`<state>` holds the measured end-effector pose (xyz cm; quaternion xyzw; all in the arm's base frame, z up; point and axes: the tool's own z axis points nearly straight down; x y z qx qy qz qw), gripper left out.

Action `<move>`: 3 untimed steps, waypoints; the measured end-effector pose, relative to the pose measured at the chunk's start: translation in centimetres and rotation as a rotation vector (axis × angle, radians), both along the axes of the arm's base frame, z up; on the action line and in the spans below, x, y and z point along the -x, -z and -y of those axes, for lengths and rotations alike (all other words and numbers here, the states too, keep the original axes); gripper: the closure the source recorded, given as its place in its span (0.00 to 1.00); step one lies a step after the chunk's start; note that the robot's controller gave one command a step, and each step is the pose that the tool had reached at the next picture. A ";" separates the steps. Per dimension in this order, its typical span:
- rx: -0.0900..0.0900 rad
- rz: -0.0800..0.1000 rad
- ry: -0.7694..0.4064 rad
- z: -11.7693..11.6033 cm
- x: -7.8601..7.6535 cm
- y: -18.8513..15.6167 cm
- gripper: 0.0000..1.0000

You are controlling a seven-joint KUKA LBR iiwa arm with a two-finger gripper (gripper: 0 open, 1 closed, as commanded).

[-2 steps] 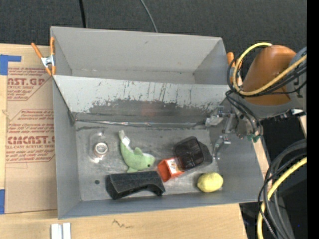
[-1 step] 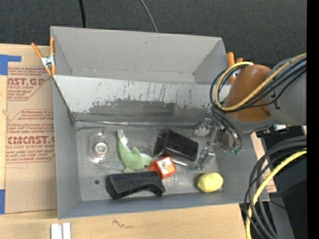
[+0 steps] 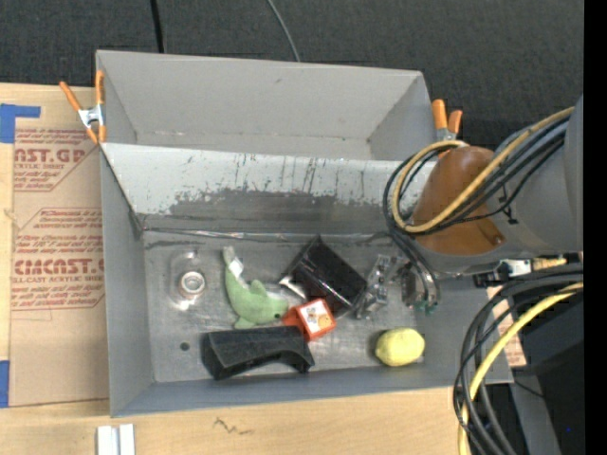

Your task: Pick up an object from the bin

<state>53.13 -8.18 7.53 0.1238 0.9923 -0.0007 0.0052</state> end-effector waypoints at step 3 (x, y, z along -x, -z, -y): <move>-0.003 -0.009 0.156 -1.6 2.3 -0.7 0.00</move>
Offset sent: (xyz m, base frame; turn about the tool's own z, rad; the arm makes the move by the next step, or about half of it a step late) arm 0.0000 0.0000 0.0000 0.0000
